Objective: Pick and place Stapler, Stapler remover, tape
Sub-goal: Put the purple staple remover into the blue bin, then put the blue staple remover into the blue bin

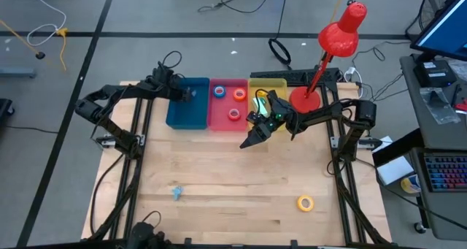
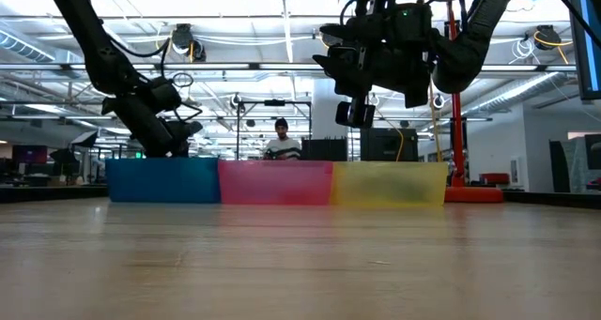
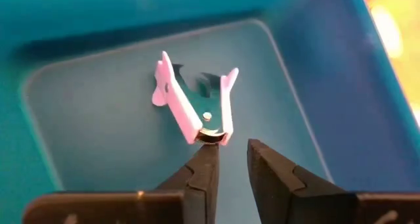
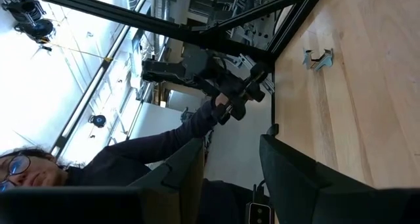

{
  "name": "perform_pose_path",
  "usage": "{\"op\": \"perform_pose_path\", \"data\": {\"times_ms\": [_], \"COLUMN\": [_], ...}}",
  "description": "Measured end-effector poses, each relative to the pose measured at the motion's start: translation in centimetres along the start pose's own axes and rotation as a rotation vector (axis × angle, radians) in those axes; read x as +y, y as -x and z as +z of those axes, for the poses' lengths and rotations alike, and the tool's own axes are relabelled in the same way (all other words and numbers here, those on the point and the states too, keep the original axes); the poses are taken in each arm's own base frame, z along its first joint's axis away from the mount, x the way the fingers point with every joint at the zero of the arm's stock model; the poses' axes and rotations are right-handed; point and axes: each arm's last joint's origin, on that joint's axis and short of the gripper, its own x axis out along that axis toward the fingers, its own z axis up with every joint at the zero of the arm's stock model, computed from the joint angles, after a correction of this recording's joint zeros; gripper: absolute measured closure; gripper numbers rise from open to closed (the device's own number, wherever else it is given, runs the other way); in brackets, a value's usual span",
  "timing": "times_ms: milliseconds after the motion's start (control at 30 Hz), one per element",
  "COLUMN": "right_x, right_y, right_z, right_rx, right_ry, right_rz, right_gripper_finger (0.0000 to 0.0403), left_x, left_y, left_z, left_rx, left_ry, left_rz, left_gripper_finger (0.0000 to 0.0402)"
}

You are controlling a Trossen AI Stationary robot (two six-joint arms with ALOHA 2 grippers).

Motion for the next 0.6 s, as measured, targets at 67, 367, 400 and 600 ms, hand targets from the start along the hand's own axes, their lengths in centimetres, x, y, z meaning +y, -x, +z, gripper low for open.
{"op": "perform_pose_path", "data": {"times_ms": [67, 367, 400, 600], "right_x": [0.0, 0.0, 0.0, 0.0], "right_y": [0.0, 0.0, 0.0, 0.0], "right_z": [0.0, 0.0, 0.0, 0.0], "right_rx": [0.0, 0.0, 0.0, 0.0], "right_ry": [0.0, 0.001, 0.001, 0.003], "right_rz": [0.0, 0.0, 0.0, 0.001], "right_gripper_finger": [0.0261, 0.0261, 0.0261, 0.0261], "left_x": [-0.1, -1.4, -1.8, -5.3], "left_y": [0.1, 3.9, 4.5, 7.8], "left_z": [0.0, 1.3, 1.3, 0.2], "left_rx": [-0.006, -0.14, -0.151, -0.129], "left_ry": [-0.002, -0.042, -0.051, -0.085], "left_rz": [0.0, -0.023, -0.039, -0.195], "left_gripper_finger": [0.0318, 0.0317, 0.0317, 0.0316]}}
